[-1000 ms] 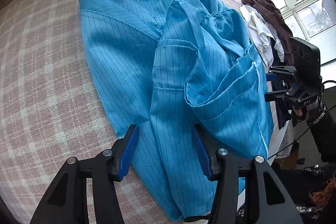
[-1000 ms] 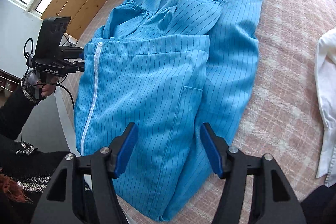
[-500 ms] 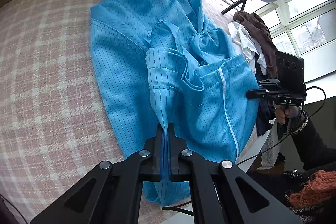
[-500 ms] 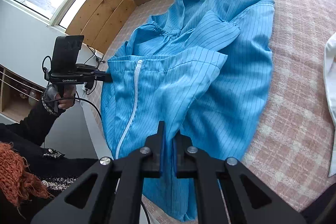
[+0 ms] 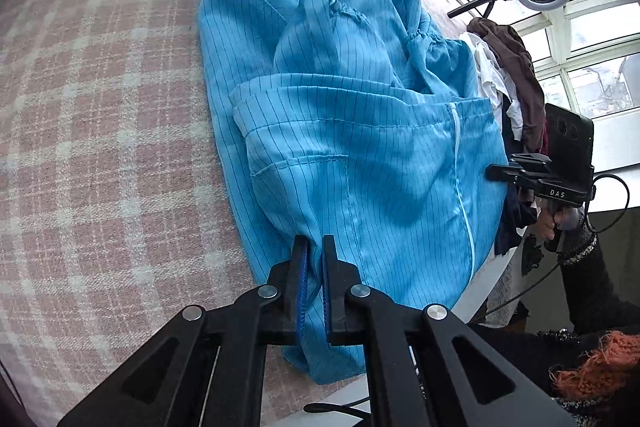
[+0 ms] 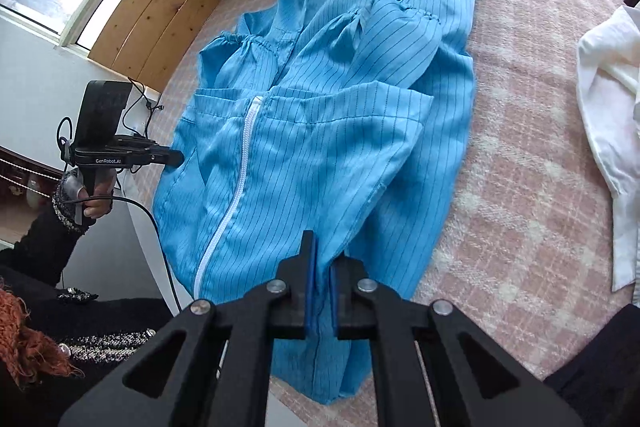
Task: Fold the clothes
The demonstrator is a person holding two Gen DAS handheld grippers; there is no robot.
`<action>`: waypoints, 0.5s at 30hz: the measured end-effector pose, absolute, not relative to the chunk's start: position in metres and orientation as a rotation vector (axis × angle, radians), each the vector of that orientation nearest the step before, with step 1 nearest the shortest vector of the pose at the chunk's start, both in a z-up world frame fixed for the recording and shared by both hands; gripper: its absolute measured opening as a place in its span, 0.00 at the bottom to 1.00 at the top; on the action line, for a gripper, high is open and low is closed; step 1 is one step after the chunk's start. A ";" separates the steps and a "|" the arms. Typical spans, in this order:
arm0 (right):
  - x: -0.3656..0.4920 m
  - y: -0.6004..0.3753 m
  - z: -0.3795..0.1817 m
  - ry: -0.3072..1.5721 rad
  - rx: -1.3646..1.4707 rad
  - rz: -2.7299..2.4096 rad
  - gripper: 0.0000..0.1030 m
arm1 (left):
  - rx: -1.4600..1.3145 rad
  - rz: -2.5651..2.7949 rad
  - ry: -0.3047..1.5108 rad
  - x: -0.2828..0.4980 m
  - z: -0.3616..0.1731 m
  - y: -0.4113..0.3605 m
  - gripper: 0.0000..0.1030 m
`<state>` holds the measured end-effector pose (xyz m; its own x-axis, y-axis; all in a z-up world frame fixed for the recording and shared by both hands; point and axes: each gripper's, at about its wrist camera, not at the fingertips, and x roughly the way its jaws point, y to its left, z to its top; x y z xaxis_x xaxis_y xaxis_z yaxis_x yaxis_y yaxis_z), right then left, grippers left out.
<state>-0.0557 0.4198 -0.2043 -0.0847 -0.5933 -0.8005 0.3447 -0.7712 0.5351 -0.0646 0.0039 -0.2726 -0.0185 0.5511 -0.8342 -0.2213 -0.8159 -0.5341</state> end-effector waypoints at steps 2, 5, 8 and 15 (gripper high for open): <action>-0.054 0.415 -0.204 -0.268 1.566 -1.907 0.06 | -1.728 1.877 -0.346 -0.063 -0.275 0.005 0.06; -0.063 0.401 -0.218 -0.253 1.641 -1.923 0.15 | -1.755 1.841 -0.444 -0.070 -0.287 0.008 0.15; -0.064 0.391 -0.220 -0.228 1.622 -1.914 0.23 | -1.730 1.834 -0.440 -0.068 -0.285 0.013 0.16; -0.056 0.384 -0.203 -0.278 1.615 -1.790 0.05 | -1.742 1.803 -0.352 -0.057 -0.262 0.021 0.02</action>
<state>-0.0562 0.3844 -0.2033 0.0221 -0.6173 -0.7864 0.3497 -0.7321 0.5845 -0.0565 0.0211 -0.2618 0.0421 0.5823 -0.8119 -0.2338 -0.7843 -0.5746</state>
